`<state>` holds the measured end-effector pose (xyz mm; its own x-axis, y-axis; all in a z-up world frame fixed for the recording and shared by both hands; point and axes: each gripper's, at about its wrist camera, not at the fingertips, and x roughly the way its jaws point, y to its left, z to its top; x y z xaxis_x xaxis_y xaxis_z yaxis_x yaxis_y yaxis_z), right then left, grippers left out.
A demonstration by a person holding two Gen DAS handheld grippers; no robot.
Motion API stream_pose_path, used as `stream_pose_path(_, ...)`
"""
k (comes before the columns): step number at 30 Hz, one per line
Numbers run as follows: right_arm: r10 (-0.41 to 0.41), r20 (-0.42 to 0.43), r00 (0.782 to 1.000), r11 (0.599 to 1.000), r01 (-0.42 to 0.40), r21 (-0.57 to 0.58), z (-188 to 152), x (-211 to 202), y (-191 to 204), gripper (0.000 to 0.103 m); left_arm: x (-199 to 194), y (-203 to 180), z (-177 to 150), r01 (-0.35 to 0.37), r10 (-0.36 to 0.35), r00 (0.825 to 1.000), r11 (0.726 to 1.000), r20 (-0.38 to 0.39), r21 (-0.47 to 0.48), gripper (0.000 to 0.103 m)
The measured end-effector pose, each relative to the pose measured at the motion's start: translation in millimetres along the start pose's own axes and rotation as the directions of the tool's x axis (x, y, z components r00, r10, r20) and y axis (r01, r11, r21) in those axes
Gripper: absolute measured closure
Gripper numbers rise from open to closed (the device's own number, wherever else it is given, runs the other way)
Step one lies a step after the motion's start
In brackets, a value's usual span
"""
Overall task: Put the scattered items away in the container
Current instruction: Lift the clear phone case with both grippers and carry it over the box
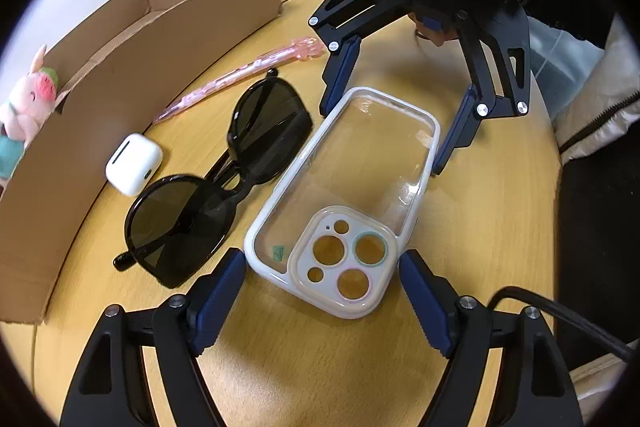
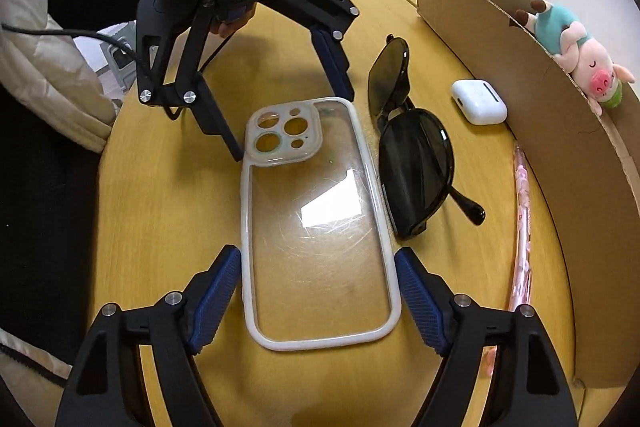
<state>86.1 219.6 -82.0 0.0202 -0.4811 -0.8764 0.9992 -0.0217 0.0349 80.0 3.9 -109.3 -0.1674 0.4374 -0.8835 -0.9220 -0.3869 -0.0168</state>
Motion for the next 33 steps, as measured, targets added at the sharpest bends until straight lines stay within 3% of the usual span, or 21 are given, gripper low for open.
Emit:
stream_pose_path(6,-0.012,-0.005,1.0,1.0,0.012,-0.027,-4,-9,9,0.021,-16,-12,7,-0.044,0.043,0.998,0.998,0.041,0.038,0.025)
stream_pose_path(12,-0.058,0.018,0.998,0.995,0.059,-0.081,13,-45,10,0.021,-56,-17,24,-0.14,0.133,0.986,0.987,0.104,0.072,0.025)
stream_pose_path(19,-0.147,0.042,0.988,0.974,0.152,-0.171,65,-85,-8,0.021,-117,-4,35,-0.282,0.257,0.947,0.953,0.193,0.111,0.026)
stream_pose_path(26,-0.218,0.041,0.975,0.94,0.221,-0.26,111,-133,-35,0.022,-171,29,75,-0.405,0.358,0.897,0.9,0.258,0.159,0.028)
stream_pose_path(33,-0.248,0.034,0.968,0.92,0.246,-0.304,152,-160,-75,0.022,-201,70,98,-0.462,0.405,0.867,0.871,0.292,0.164,0.028)
